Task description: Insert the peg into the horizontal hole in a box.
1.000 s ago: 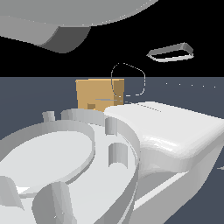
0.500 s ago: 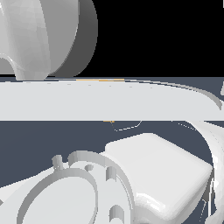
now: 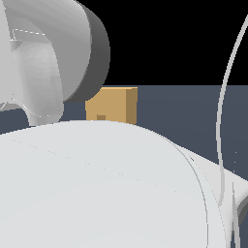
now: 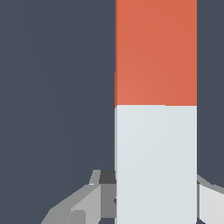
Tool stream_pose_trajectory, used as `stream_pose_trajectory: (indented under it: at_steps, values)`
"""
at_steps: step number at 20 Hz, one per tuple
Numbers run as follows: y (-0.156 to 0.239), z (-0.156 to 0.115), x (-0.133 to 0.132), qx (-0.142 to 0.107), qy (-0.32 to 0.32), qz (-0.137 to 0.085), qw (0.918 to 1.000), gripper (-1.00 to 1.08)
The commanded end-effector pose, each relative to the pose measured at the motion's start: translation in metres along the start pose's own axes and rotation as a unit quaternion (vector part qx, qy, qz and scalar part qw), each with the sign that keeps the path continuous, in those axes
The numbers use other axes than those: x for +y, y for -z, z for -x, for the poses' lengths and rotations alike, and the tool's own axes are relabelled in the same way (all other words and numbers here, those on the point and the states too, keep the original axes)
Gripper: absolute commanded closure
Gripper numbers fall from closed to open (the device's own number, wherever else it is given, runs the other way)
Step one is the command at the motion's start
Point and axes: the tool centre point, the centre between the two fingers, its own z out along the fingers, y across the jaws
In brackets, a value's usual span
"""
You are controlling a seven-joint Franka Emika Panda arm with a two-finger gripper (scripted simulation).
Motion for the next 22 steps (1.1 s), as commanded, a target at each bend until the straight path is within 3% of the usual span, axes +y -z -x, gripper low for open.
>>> stream_pose_trajectory:
  at_steps: [1,13,22]
  values:
    - [0.000,0.000,0.000,0.000,0.000,0.000,1.0000,1.08]
    - [0.000,-0.003,-0.001,0.000,-0.005,0.000,1.0000,1.08]
    - [0.003,-0.029,-0.008,0.000,-0.037,0.000,0.9993,1.08]
